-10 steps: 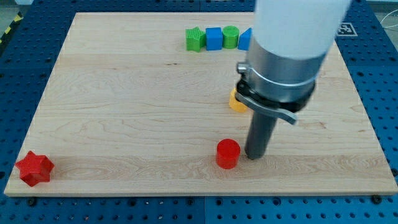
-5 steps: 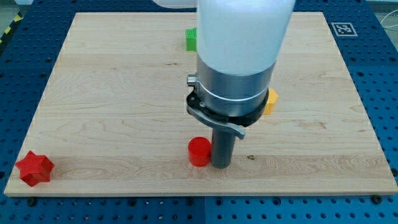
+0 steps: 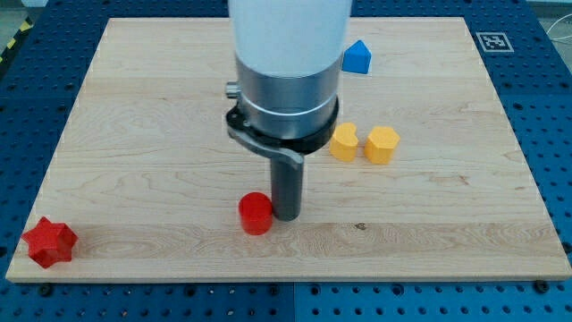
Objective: Slide the red circle closer to red star
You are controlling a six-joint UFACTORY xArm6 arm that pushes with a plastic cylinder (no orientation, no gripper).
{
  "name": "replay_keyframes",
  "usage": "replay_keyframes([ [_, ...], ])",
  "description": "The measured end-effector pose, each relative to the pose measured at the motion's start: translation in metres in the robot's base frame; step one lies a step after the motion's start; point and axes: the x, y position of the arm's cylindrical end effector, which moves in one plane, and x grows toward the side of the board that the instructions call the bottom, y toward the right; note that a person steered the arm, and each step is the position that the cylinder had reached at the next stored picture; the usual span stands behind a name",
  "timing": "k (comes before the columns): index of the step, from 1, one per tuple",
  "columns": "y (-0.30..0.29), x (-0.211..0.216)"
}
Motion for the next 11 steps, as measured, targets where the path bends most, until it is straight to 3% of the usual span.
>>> replay_keyframes([
  [3,-0.068,0.023],
  [6,-0.076,0.015],
  [11,-0.143,0.015],
])
